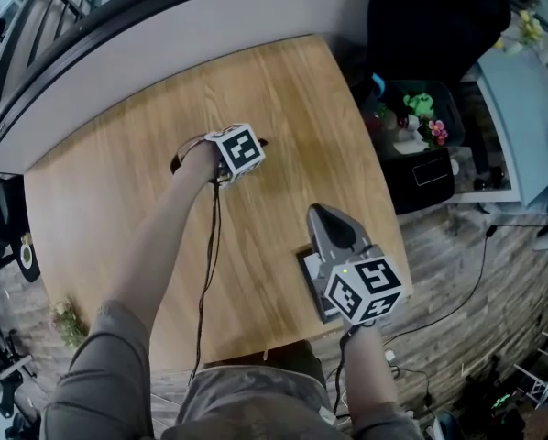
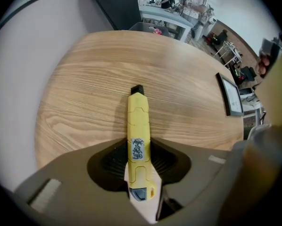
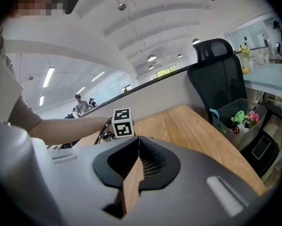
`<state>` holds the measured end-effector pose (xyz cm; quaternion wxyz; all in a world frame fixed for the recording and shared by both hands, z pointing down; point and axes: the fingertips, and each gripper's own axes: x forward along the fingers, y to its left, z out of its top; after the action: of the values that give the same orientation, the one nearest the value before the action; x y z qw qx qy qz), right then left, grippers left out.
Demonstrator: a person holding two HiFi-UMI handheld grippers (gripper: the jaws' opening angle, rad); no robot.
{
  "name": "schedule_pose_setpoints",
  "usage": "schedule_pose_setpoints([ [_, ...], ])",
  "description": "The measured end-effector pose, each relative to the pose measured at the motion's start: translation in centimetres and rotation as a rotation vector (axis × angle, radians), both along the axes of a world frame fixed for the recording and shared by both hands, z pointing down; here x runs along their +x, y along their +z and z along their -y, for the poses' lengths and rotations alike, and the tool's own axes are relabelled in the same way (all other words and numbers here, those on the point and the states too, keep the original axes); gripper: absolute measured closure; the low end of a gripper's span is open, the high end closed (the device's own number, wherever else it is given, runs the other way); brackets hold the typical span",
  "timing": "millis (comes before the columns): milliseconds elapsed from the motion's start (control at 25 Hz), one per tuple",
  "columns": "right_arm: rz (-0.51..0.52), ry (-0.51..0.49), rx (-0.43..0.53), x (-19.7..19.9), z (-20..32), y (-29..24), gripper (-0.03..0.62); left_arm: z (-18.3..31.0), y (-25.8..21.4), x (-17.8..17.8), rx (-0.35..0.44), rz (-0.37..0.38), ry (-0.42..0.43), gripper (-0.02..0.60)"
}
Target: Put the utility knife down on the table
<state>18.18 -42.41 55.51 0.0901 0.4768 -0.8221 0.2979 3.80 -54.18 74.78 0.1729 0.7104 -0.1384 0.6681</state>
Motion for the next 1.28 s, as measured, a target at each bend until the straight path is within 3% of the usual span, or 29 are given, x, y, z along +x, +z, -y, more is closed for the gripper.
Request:
schedule_pose_setpoints([
  [280,-0.008,0.014,-0.004,1.1,-0.1,0.0,0.583,-0.2,-0.2,-0.2,-0.018,-0.030,-0.050,0.448],
  [520,-0.022,0.020,0.009,1.7,-0.2,-0.7,0.583,-0.3,-1.0,-0.3,0.022,-0.082,-0.078,0.446],
  [720,-0.029,0.016,0.040,1.6,-0.5,-3.0,0.583,-0.9,-4.1,-2.2,0.073,-0.079,-0.124,0.442],
  [800,-0.025,0.014,0.066,1.3,-0.5,-4.7,0.583,-0.7,-6.6,-2.0,0.119,-0.147,-0.157,0.442],
  [1000,0.009,0.004,0.151,0.2,-1.0,-9.6,0.583,-0.9,-15.5,0.4,0.281,-0.443,-0.268,0.443],
  [1280,-0.032,-0.004,0.337,-1.0,-2.6,-18.1,0.583,-3.7,-29.0,0.9,0.566,-0.711,-0.284,0.451],
])
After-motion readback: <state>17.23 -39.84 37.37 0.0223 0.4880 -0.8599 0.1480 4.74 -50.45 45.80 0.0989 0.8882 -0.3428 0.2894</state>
